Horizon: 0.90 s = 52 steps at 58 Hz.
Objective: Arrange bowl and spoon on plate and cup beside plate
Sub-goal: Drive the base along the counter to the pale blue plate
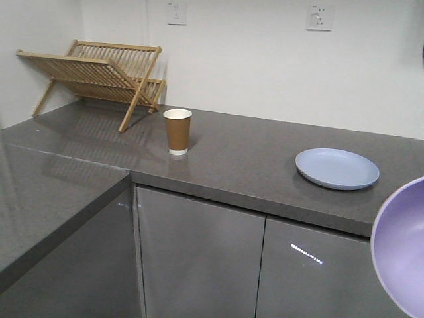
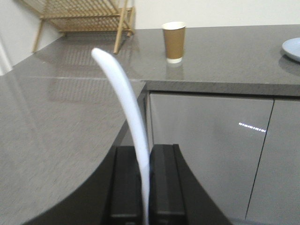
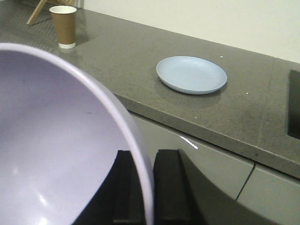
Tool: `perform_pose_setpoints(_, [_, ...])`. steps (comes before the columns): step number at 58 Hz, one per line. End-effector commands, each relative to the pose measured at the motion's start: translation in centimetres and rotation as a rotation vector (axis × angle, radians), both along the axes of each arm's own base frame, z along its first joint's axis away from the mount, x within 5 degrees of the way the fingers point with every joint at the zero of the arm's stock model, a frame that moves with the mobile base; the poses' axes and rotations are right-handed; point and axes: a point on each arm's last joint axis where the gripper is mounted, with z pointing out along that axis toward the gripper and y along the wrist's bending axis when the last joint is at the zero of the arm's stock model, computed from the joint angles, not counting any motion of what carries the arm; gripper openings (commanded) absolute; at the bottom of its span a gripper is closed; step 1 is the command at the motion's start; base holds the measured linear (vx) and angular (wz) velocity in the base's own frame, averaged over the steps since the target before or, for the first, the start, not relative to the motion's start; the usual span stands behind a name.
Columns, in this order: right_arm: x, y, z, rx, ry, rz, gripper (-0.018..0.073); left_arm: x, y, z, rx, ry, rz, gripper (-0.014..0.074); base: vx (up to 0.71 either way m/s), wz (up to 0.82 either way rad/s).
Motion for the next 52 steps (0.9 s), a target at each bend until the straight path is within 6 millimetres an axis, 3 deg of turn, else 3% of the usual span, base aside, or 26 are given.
perform_pose_setpoints(1, [-0.04, -0.17, 1.67, -0.001, -0.113, -0.023, -0.0009, 0.04, 0.04, 1.43, -0.028, -0.094, 0.013, 0.0000, 0.29, -0.32])
perform_pose_setpoints(52, [-0.04, -0.17, 1.67, -0.001, -0.113, -0.023, -0.0009, 0.04, 0.04, 1.43, -0.028, -0.094, 0.013, 0.0000, 0.34, -0.17])
